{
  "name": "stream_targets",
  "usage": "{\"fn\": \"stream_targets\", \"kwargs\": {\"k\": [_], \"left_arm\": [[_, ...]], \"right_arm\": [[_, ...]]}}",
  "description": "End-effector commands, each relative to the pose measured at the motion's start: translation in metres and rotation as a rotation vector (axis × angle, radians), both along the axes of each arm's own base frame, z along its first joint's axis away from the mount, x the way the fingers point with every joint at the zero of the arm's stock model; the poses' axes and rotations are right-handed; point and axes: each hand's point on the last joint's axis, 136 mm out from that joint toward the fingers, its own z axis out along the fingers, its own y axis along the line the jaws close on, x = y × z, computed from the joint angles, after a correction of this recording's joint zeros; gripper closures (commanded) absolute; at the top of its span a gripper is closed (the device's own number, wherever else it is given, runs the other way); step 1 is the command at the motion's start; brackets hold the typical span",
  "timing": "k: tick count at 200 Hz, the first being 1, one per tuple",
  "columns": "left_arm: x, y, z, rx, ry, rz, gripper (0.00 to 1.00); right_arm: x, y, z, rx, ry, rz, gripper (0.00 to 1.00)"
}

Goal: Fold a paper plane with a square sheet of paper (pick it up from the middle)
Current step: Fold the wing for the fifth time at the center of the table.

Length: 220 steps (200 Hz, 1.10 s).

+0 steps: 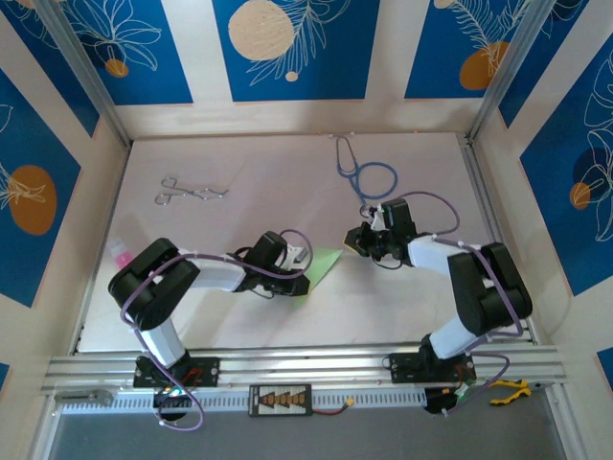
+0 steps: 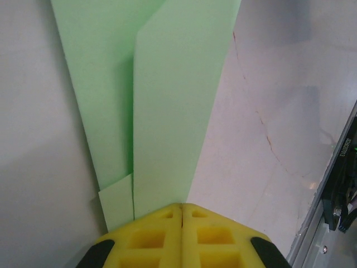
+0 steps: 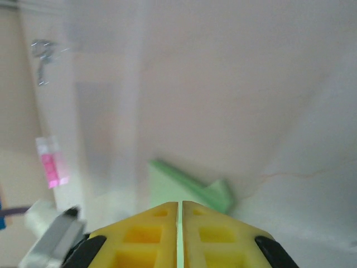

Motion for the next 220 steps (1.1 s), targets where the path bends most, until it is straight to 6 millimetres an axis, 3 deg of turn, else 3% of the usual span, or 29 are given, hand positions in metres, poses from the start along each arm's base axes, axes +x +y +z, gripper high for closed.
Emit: {"fn": "stream_targets", "kwargs": {"k": [1,29,57,85,115,157,220], "left_arm": [[-0.022,0.023,-0.026,0.096,0.11,0.013,1.0],[-0.02,0.022,-0.024,0.092,0.108,0.016,1.0],[-0.02,0.022,-0.022,0.088,0.105,0.018,1.0],[-0.019,0.018,-0.016,0.07,0.105,0.015,1.0],[-0.012,0.008,0.013,0.014,0.073,0.01,1.0],[0.008,-0.011,0.054,-0.054,0.007,0.011,0.96],[0.029,-0.034,0.039,-0.053,0.034,0.014,0.92]], "right_arm": [[-0.024,0.025,0.006,0.054,-0.008,0.101,0.88],[-0.043,0.052,-0.007,0.043,0.031,0.194,0.9],[-0.045,0.06,-0.025,0.029,0.074,0.211,0.93],[-0.042,0.045,-0.052,-0.068,0.155,0.159,0.98],[-0.049,0.027,-0.076,-0.147,0.228,0.107,1.0],[-0.052,0.033,-0.076,-0.121,0.234,0.128,1.0],[-0.052,0.038,-0.077,-0.102,0.25,0.143,1.0]]}}
